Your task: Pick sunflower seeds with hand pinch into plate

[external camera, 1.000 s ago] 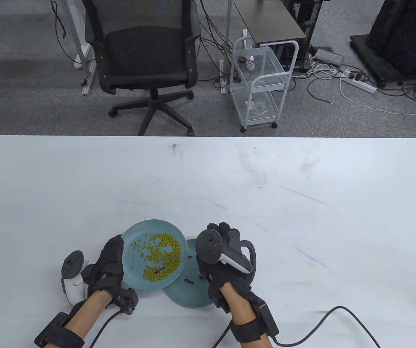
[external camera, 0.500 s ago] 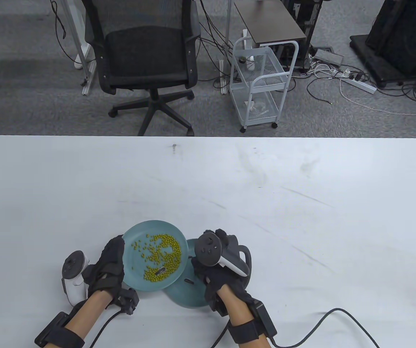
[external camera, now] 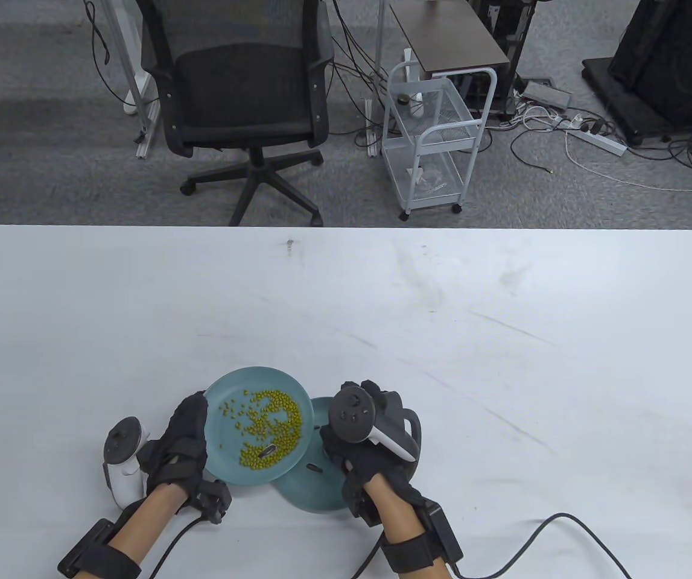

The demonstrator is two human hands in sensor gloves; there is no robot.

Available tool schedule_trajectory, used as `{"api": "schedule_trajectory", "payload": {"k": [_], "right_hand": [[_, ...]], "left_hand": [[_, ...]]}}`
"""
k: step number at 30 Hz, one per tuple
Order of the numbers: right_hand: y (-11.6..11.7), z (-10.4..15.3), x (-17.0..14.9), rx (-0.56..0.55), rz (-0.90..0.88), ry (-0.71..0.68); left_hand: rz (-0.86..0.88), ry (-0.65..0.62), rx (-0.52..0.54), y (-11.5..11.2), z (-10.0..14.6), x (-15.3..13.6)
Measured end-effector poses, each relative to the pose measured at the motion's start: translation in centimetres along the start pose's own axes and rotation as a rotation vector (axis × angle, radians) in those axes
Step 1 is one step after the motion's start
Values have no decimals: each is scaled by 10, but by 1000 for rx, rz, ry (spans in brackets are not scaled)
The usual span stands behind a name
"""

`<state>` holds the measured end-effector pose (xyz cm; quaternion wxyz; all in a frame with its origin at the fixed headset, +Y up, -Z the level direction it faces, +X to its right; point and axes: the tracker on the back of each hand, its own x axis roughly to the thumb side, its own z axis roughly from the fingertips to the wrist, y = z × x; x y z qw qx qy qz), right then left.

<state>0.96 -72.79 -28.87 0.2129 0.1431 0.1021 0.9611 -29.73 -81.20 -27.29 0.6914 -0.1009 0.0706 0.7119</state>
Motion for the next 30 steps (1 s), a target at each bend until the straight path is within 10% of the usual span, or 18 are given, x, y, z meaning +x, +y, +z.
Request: {"api": "schedule_trajectory", "payload": {"k": [13, 24, 30], "right_hand": [[-21, 7, 27, -82, -9, -81], [13, -19, 100, 199, 165, -286], [14, -36, 106, 147, 139, -287]], "left_hand": [[-10, 2, -12, -3, 0, -1], [-3, -9, -12, -5, 2, 0], [0, -2, -6, -4, 1, -1]]}}
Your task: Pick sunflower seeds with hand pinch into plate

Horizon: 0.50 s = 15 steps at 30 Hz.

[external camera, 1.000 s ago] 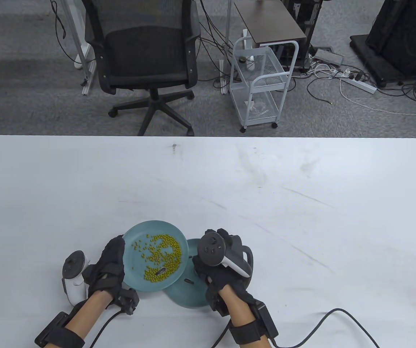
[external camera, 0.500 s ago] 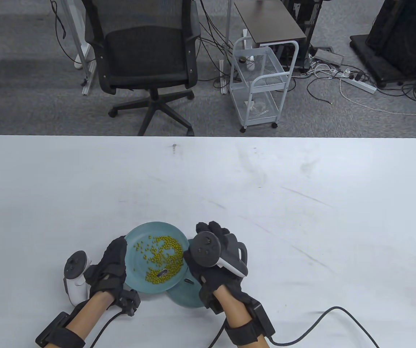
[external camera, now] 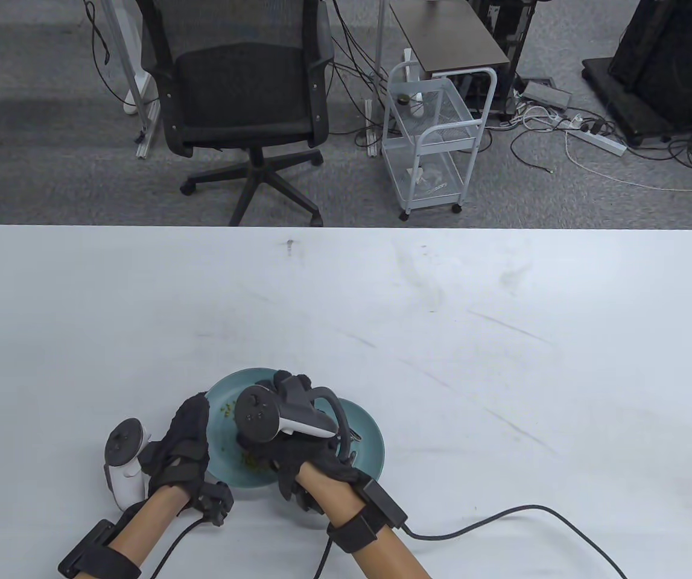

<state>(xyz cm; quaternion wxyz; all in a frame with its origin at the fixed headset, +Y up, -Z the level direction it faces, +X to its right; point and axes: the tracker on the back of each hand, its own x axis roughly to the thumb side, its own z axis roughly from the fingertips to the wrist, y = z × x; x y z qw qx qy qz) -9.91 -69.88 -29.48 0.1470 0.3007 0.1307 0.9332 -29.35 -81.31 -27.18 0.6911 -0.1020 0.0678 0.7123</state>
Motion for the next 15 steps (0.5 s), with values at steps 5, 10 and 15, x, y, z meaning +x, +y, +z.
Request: {"api": "schedule_trajectory", "payload": {"k": [5, 10, 15], "right_hand": [[-3, 3, -4, -74, -37, -34], [5, 1, 5, 48, 144, -49], [10, 2, 15, 60, 247, -63]], "left_hand": [[2, 5, -16, -2, 0, -1], [9, 6, -14, -1, 0, -1], [-14, 1, 15, 1, 1, 0]]}}
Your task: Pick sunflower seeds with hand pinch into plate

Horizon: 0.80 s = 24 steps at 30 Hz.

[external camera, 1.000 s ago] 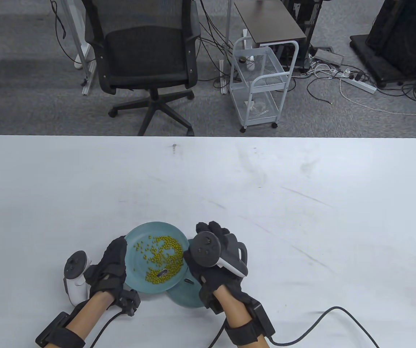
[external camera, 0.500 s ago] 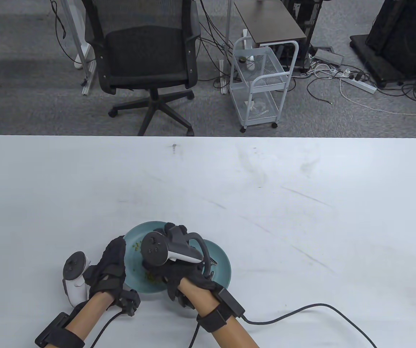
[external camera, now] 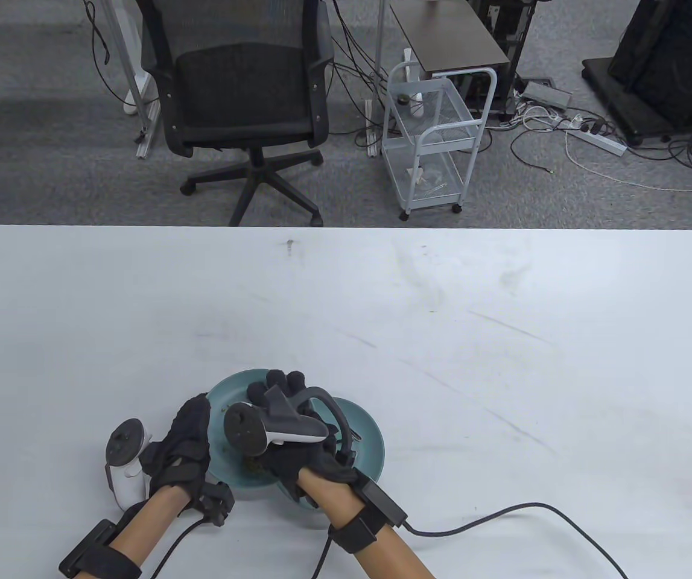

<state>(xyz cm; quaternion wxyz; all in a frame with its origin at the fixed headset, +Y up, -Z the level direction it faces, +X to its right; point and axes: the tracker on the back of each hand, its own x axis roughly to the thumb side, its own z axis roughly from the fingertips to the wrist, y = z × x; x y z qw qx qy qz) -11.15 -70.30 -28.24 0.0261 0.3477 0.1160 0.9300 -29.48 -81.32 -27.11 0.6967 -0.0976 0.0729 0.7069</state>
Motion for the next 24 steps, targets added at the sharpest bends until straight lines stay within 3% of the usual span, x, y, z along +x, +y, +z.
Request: {"api": "schedule_trajectory", "payload": {"k": [5, 12, 24], "right_hand": [[4, -1, 3, -46, 62, 0], [5, -1, -3, -33, -41, 25], [8, 0, 0, -32, 15, 43]], "left_hand": [[-26, -4, -4, -1, 1, -1], [-38, -7, -27, -4, 0, 0], [-63, -9, -42, -5, -1, -2]]}}
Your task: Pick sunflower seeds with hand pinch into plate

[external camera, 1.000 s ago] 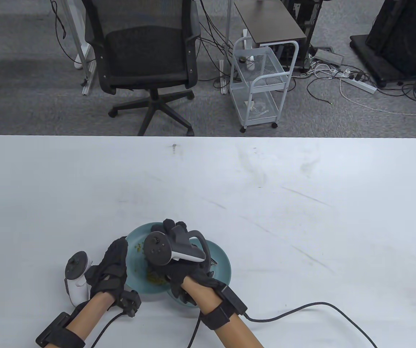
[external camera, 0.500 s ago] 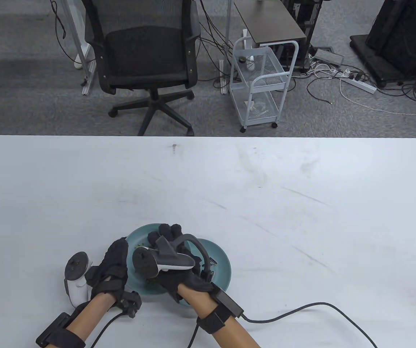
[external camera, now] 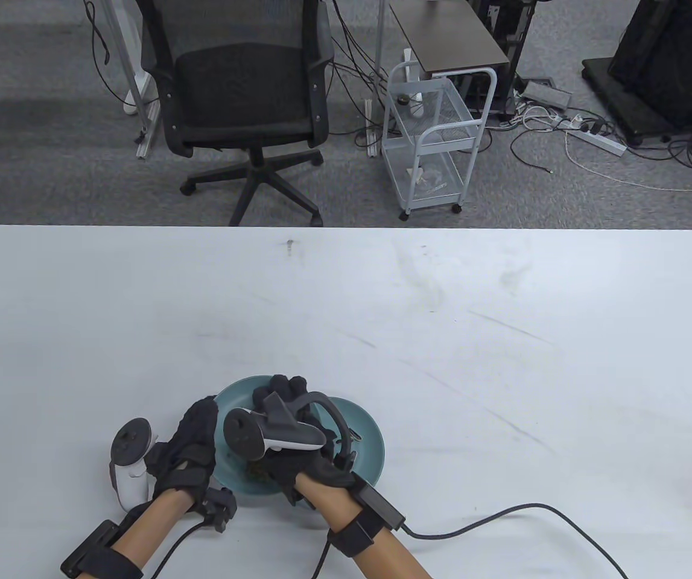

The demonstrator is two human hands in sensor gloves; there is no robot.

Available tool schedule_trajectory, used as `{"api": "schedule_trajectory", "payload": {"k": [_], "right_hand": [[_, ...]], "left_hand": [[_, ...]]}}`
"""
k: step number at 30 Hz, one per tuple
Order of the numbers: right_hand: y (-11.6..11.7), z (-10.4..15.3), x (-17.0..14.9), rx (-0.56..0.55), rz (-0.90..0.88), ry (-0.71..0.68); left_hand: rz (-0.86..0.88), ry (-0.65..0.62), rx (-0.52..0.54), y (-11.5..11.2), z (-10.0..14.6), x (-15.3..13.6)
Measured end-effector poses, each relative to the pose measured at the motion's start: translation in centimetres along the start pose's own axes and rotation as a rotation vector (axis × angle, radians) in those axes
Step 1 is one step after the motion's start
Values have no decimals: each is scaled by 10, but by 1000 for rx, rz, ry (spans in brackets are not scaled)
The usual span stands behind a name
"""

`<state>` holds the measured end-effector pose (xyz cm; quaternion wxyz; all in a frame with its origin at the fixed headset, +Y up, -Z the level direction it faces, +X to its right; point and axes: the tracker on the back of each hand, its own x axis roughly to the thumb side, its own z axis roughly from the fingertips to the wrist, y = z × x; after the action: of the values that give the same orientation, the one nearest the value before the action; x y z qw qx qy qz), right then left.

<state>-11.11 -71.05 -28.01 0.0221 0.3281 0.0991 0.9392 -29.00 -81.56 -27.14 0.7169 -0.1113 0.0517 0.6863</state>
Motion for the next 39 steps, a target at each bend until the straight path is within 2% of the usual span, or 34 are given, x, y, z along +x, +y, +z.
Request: {"api": "schedule_trajectory", "payload": {"k": [13, 25, 28, 33, 36, 39], "right_hand": [[-1, 2, -1, -23, -4, -1], [-19, 16, -8, -87, -78, 2], [-27, 24, -10, -114, -99, -1], [-38, 54, -22, -152, -124, 11], [-33, 74, -32, -176, -135, 34], [-13, 92, -45, -171, -121, 70]], "left_hand": [[1, -8, -4, -2, 1, 2], [28, 10, 21, 3, 1, 2], [31, 13, 31, 6, 0, 2], [35, 10, 52, 11, 0, 5], [37, 7, 71, 14, 0, 7], [51, 7, 75, 17, 0, 7]]}}
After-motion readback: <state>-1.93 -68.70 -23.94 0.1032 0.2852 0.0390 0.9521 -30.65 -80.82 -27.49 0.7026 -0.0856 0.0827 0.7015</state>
